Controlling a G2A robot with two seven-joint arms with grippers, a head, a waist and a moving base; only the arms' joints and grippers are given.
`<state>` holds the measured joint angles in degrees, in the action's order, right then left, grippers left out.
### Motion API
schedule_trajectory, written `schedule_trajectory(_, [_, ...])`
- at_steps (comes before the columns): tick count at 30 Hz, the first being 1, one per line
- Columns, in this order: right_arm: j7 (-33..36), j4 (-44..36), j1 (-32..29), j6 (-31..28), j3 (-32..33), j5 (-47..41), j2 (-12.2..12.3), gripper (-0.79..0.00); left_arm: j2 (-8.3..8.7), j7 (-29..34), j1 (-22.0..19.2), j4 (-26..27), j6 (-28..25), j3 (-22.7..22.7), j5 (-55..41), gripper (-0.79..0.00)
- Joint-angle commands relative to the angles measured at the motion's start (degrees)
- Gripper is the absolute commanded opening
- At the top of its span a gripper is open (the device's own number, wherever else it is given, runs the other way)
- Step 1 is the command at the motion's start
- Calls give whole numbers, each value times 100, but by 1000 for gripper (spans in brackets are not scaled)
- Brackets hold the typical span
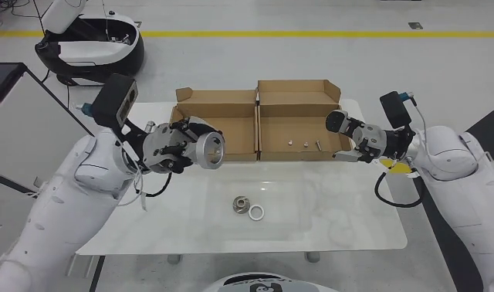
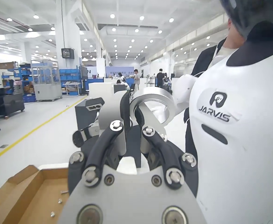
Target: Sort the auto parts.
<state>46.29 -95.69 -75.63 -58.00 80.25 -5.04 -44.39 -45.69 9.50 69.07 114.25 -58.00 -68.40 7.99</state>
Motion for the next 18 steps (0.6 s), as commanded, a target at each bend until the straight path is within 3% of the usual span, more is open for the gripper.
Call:
schedule_trajectory(1, [0, 0, 0, 0, 0, 0, 0, 0, 0, -29, 52, 28, 0, -55, 38, -785])
schedule_trajectory(13, [0, 0, 0, 0, 0, 0, 0, 0, -76, -617, 260, 500, 0, -136, -1275, -785])
schedule_trajectory(18, [0, 0, 0, 0, 0, 0, 0, 0, -141, -374, 334, 597, 0, -287, -1759, -785])
